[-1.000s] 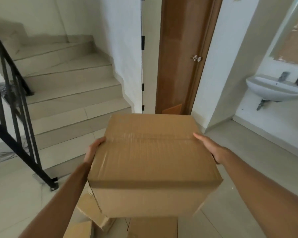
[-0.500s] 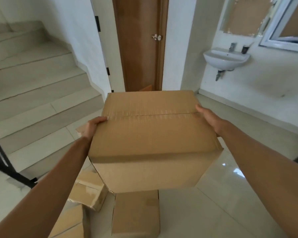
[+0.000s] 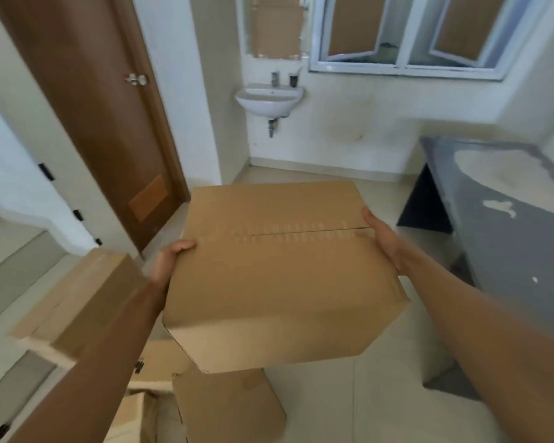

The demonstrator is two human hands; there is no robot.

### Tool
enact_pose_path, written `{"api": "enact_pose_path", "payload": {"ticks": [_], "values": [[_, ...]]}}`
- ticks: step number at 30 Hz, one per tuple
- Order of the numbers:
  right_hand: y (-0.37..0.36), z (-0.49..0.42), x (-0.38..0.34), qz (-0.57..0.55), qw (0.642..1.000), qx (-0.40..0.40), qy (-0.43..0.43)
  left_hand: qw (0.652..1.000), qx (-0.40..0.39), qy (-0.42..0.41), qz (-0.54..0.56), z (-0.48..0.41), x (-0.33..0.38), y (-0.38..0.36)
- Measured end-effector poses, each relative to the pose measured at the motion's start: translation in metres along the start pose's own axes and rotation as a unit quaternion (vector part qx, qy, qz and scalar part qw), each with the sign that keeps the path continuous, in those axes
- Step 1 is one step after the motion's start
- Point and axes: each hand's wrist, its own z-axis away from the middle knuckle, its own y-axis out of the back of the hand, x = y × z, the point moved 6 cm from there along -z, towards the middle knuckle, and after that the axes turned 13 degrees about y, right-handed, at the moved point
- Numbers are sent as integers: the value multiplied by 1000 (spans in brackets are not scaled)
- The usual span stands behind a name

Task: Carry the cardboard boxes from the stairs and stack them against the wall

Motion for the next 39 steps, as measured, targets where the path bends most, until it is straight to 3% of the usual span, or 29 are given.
{"api": "enact_pose_path", "payload": {"ticks": [4,10,15,23,39], "values": [[16,54,34,7,995,98,-26,995,-74,28,-57,-3,-12,-26],[51,143,93,-71,974,211,-51,976,-157,53,-138,-5,-44,-75],[86,239,140,-109,934,329,-90,946,-233,67,-216,15,-83,-146],[126,435,189,-115,855,501,-71,879,-346,80,-318,87,-178,-258],[116,804,286,-144,747,635,-137,752,-452,91,-471,309,-409,-369]]}}
